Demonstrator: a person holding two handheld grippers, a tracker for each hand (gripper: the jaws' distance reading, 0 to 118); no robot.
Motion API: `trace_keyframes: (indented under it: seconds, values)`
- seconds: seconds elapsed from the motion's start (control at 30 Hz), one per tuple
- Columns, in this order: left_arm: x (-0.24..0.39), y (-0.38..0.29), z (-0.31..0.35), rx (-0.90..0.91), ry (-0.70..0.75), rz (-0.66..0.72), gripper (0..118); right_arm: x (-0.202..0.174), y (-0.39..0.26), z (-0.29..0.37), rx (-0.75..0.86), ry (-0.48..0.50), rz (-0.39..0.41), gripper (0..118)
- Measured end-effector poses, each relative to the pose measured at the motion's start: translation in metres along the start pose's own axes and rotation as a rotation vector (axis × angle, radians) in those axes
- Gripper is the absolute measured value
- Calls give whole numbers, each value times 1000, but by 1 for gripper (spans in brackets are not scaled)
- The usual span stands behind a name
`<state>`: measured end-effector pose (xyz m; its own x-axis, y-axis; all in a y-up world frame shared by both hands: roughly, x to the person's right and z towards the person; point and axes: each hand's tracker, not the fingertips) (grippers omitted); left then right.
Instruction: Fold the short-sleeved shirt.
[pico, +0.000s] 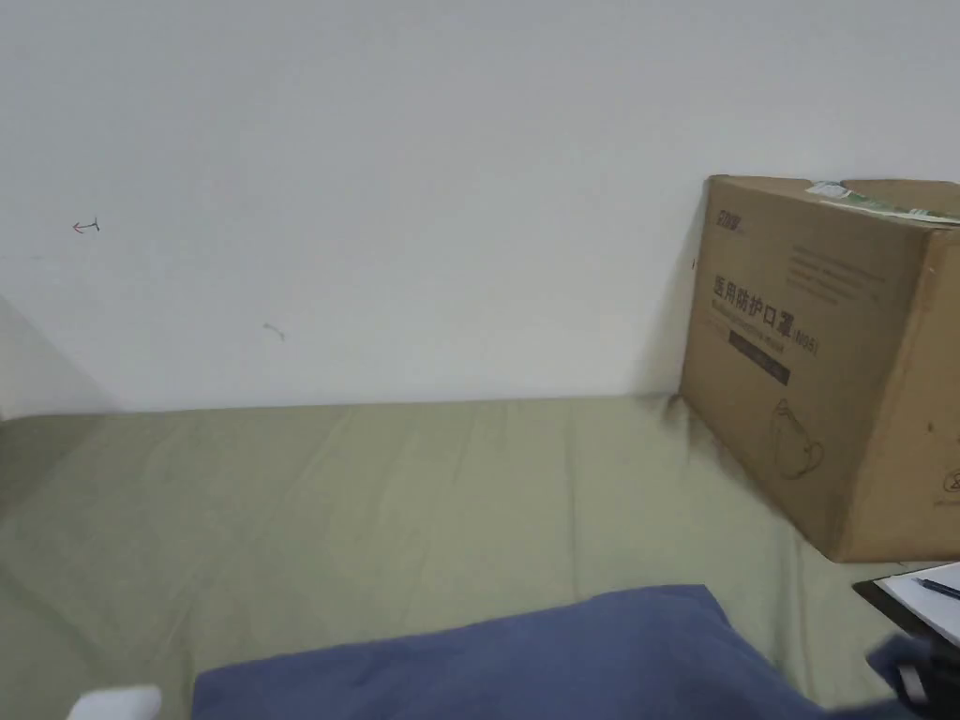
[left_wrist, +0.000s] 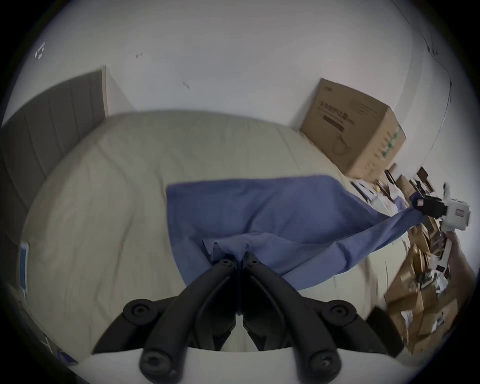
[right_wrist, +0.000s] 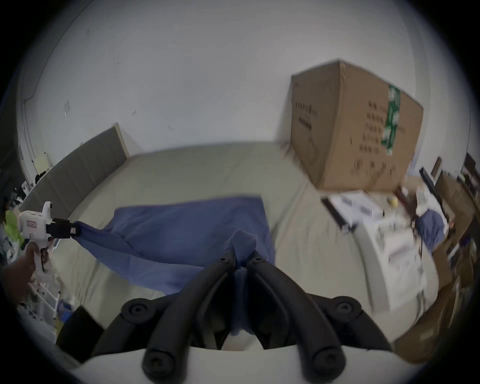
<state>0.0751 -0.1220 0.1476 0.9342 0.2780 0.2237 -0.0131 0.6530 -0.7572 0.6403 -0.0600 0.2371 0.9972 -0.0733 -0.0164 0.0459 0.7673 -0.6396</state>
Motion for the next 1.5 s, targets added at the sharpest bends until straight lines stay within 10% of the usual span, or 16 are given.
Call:
trace_keyframes:
  seconds: [0.53,0.6,0.67,0.7,1.0,1.1,1.13,1.17,1.2,1.5]
  values:
    - [-25,-101,-2,-286,172,51,13,22,-123,-42,-375,-146,-206,6]
    - [-29,-102,-9,-335,219,29,45,24,-129,-47,-385,-159,-227,29]
    - [-25,-102,-4,-283,260,10,108,26,-128,-47,-375,-159,-263,92]
    - [-26,-101,2,-228,280,14,118,26,-126,-43,-357,-156,-284,108]
    - [3,-57,108,281,90,92,118,-16,-77,59,151,-87,-206,116]
    - [15,-49,128,377,64,51,101,-29,-53,84,288,42,-213,104]
    - [20,-49,131,414,74,38,72,-34,-43,89,333,57,-204,86]
    - [24,-47,130,423,100,19,14,-38,-34,92,361,58,-189,44]
    - [29,-45,125,415,167,4,0,-42,-24,92,378,45,-170,8]
    - [42,-35,80,399,153,-3,0,-26,63,2,281,7,22,0]
